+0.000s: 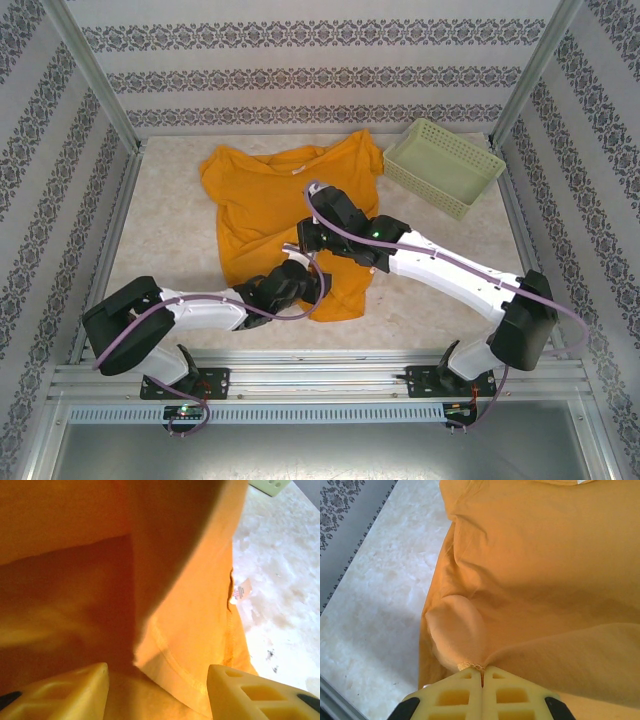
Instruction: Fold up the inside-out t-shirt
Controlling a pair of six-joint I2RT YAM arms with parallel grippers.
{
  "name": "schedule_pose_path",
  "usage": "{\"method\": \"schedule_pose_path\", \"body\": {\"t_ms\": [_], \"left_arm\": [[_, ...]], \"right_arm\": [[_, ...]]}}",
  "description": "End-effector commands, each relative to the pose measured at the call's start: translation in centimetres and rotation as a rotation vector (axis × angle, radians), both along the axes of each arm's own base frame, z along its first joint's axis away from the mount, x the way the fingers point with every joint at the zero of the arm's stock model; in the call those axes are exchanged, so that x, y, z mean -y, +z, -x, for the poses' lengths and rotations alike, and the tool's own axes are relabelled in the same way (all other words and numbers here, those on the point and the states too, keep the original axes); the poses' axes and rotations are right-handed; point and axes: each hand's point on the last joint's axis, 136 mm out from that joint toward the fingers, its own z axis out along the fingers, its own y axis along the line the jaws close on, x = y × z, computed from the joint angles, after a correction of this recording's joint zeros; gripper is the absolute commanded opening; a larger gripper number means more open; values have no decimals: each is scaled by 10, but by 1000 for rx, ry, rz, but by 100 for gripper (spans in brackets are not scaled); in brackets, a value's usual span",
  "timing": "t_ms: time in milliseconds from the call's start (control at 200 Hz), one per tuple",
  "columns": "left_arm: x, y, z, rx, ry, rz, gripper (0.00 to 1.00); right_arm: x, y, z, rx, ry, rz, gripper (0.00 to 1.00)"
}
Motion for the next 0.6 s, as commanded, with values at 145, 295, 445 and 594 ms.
{"method": "schedule_pose_path", "body": {"t_ms": [145, 295, 445, 594], "left_arm": [[-23, -16, -16, 18, 74, -91, 53], [-44, -24, -30, -12, 141, -86, 49], [-53, -17, -37, 16, 161, -93, 46], [-60, -17, -44, 20, 190, -133, 42]], "right_arm": [[17, 42, 8, 111, -9, -23, 3], [15, 51, 15, 138, 17, -10, 3], [19, 50, 13, 157, 5, 32, 3], [19, 52, 12, 168, 7, 40, 3]]}}
